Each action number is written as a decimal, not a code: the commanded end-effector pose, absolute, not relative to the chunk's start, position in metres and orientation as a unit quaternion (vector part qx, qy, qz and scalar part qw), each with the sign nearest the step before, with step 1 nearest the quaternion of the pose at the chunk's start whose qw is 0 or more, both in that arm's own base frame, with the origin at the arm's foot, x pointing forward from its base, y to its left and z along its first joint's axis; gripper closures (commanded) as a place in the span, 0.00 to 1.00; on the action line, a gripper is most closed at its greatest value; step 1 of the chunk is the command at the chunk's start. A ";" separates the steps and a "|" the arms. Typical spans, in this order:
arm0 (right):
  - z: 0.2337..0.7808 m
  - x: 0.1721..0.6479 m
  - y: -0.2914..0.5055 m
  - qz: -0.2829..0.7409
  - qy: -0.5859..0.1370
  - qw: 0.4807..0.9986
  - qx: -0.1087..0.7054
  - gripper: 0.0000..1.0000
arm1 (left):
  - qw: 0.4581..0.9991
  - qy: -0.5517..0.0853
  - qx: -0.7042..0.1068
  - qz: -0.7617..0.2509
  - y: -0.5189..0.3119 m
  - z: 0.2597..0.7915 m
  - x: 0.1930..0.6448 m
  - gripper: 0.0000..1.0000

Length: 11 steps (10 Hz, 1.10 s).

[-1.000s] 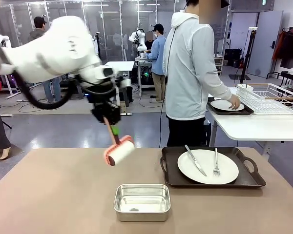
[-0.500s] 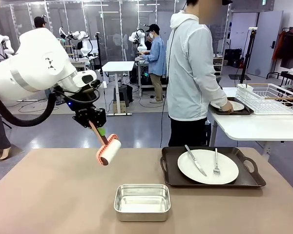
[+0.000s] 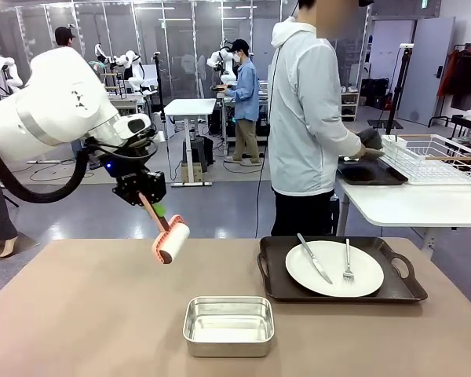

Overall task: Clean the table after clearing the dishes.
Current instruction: When the left (or right) Handle tray is removed, use the left hand (or right hand) to clean the left (or right) side of the table with the Lint Roller.

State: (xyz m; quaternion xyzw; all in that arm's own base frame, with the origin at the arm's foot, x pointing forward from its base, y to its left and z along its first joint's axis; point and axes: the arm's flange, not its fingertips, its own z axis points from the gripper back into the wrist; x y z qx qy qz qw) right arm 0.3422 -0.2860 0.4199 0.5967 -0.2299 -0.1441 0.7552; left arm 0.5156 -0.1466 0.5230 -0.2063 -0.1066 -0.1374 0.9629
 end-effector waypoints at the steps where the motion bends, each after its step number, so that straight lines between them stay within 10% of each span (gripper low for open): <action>1: 0.424 0.340 -0.284 -0.144 -0.232 0.753 0.599 0.00 | 0.943 -0.113 -0.303 -0.074 -0.122 0.504 0.532 0.79; 11: 0.424 0.340 -0.284 -0.144 -0.232 0.753 0.599 0.00 | 0.889 -0.036 -0.457 -0.005 -0.015 0.338 0.560 0.79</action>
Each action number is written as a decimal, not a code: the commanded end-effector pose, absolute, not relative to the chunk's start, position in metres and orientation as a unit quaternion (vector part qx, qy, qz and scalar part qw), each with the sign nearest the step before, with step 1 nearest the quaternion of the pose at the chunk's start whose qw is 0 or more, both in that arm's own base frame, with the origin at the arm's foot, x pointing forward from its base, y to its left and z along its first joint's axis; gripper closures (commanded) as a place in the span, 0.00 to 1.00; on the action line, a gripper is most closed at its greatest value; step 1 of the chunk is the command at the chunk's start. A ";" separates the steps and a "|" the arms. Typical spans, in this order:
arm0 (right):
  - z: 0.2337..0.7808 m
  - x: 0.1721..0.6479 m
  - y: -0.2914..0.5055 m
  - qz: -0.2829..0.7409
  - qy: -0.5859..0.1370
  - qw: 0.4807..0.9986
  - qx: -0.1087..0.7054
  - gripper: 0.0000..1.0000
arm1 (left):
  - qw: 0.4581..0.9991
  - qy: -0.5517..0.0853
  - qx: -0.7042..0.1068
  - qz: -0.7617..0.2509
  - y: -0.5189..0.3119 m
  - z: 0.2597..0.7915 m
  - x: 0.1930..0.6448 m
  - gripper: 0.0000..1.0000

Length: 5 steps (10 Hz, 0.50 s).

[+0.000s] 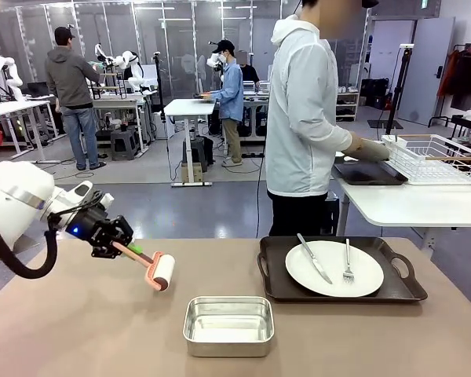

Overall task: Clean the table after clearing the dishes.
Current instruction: When the left (or right) Handle tray is removed, use the left hand (or right hand) to clean the left (or right) side of the table with the Lint Roller.

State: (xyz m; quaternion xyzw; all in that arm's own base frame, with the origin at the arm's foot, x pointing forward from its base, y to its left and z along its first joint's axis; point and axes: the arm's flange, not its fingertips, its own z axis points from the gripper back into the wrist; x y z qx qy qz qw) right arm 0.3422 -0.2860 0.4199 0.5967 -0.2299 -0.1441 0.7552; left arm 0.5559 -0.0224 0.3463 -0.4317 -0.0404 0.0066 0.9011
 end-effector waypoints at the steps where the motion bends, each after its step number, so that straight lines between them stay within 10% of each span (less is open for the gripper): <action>1: 0.424 0.340 -0.284 -0.144 -0.232 0.753 0.599 0.00 | 0.882 -0.036 -0.469 -0.006 -0.004 0.327 0.562 0.79; 5: 0.424 0.340 -0.284 -0.144 -0.232 0.753 0.599 0.00 | 0.904 -0.047 -0.424 0.019 0.046 0.289 0.567 0.79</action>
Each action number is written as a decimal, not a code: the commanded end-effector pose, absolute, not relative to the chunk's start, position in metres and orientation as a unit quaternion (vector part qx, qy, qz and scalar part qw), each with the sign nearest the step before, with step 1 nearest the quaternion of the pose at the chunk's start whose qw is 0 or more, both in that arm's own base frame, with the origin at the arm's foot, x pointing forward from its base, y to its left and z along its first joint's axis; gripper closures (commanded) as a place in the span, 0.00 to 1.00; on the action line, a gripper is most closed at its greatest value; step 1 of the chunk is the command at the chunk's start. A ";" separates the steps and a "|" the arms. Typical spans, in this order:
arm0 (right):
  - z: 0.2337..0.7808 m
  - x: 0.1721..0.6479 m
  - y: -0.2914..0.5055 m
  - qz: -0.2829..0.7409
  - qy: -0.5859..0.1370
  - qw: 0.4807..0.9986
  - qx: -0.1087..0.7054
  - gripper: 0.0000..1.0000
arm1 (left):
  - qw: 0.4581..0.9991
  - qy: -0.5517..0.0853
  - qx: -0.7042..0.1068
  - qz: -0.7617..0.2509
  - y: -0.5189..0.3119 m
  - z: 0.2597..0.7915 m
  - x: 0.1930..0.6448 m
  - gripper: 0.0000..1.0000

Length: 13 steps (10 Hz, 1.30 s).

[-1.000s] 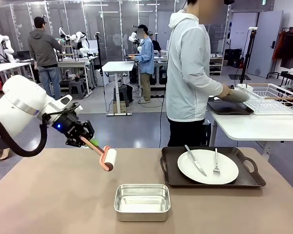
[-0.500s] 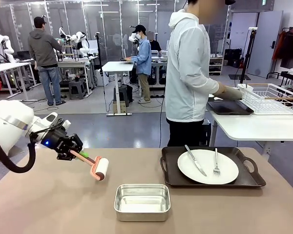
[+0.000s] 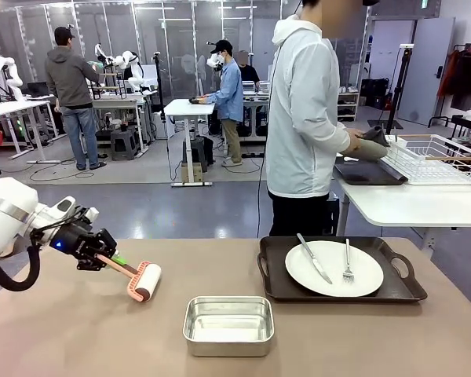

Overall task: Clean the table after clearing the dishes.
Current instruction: When the left (or right) Handle tray is removed, use the left hand (or right hand) to clean the left (or right) side of the table with the Lint Roller.

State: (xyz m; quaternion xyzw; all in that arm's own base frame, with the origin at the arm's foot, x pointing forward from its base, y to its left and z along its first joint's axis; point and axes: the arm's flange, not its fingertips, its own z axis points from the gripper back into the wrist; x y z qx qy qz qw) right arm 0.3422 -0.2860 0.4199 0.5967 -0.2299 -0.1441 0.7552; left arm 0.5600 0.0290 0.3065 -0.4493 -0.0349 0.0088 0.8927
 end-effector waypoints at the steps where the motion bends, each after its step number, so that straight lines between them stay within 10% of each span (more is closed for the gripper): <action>1: 0.424 0.340 -0.284 -0.144 -0.232 0.753 0.599 0.00 | 0.905 -0.043 -0.422 0.025 0.066 0.282 0.569 0.79; 13: 0.424 0.340 -0.284 -0.144 -0.232 0.753 0.599 0.00 | 0.956 -0.175 -0.212 0.097 0.215 0.301 0.541 0.79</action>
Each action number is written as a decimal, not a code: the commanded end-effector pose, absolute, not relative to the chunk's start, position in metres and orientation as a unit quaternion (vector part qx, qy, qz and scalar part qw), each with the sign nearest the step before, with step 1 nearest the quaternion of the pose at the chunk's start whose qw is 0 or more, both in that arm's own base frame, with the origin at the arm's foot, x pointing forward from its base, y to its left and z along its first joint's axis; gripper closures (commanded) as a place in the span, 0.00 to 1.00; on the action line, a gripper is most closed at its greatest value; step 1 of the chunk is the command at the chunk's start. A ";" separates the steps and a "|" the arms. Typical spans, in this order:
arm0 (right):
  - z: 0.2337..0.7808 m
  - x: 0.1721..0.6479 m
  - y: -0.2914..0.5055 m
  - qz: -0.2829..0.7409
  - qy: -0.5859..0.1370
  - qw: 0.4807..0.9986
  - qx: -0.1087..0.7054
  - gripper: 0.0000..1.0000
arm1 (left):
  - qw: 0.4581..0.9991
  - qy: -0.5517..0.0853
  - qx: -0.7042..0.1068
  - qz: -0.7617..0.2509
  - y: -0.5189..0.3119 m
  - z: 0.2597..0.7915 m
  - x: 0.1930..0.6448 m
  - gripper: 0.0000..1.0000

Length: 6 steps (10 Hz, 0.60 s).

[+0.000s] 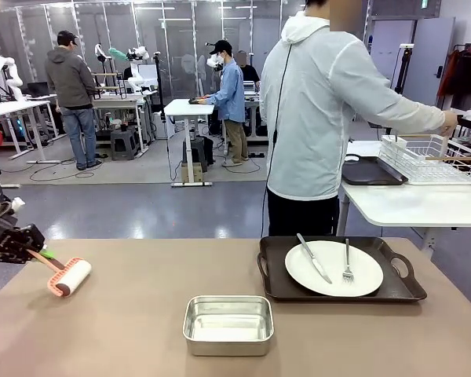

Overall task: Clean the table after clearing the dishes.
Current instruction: When the left (or right) Handle tray is removed, use the left hand (or right hand) to clean the left (or right) side of the table with the Lint Roller.

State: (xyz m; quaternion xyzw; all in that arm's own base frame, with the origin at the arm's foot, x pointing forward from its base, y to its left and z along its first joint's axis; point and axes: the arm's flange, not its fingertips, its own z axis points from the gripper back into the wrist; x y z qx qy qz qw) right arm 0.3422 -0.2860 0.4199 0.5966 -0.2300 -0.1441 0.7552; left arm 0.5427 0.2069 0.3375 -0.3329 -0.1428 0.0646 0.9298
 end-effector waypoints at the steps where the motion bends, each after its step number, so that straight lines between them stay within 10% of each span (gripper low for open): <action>1: 0.424 0.340 -0.284 -0.144 -0.232 0.753 0.599 0.00 | 0.956 -0.188 -0.199 0.104 0.217 0.313 0.538 0.79; 6: 0.424 0.340 -0.284 -0.144 -0.232 0.753 0.599 0.00 | 0.959 -0.229 -0.145 0.085 0.172 0.401 0.520 0.79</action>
